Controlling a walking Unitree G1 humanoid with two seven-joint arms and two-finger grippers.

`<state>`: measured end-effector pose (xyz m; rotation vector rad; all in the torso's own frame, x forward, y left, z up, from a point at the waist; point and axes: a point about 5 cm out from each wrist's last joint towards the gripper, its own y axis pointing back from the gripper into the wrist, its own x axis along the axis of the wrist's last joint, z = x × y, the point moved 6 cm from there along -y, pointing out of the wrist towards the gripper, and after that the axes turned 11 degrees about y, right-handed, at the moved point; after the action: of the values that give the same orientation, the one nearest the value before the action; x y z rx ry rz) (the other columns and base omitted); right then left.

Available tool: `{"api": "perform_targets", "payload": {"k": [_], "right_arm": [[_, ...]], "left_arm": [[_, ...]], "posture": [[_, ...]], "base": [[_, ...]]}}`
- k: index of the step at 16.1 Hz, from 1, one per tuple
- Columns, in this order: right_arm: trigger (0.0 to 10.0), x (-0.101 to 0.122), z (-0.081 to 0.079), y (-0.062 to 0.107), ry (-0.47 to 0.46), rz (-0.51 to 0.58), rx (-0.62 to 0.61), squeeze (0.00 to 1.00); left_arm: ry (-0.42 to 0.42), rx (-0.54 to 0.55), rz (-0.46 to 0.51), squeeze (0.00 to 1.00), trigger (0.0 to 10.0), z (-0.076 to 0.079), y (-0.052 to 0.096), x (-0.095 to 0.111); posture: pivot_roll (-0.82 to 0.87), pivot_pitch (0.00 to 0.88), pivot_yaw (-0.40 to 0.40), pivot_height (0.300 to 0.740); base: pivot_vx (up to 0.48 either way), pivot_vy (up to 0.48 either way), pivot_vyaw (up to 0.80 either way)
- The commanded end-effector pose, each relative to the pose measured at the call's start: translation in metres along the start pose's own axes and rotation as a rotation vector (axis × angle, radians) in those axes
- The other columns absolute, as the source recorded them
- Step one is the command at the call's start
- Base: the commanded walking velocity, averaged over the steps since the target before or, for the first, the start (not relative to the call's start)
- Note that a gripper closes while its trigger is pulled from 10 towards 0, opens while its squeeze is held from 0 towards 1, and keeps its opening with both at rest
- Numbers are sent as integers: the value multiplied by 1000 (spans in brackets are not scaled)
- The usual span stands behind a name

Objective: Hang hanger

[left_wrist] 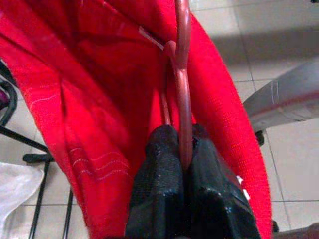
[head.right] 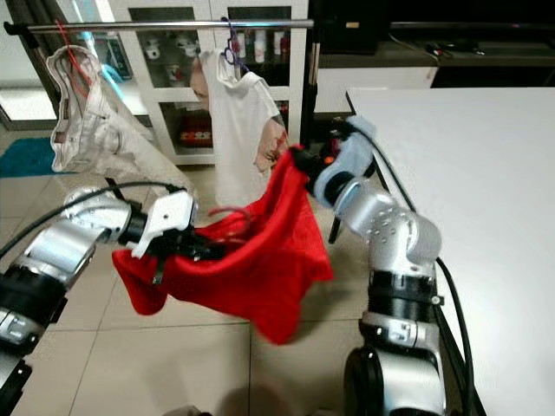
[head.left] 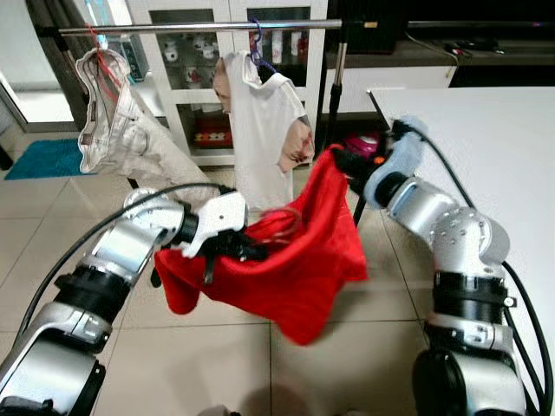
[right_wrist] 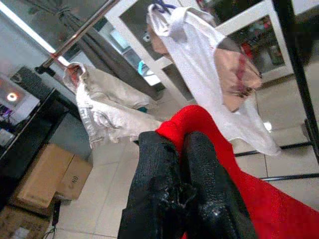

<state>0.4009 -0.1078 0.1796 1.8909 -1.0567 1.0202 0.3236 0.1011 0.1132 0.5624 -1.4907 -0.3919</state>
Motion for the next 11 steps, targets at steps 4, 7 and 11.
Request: {"api": "perform_targets", "payload": {"k": [4, 7, 11], "right_arm": [[10000, -17, -8, -1, 258, -99, 72, 27], [10000, -41, -15, 5, 444, -194, 185, 1000], [10000, -29, -17, 31, 653, -204, 361, 1000]], "left_arm": [[-19, -25, 50, 0, 0, 3, 7, 15], [-12, -11, 44, 0, 0, 0, 14, 14], [20, 84, -46, 0, 0, -15, 40, -5]], "posture": [[-143, 0, 46, 740], [-139, 0, 45, 740], [-138, 0, 43, 740]], "base": [[0, 0, 0], [0, 0, 0], [0, 0, 0]]}}
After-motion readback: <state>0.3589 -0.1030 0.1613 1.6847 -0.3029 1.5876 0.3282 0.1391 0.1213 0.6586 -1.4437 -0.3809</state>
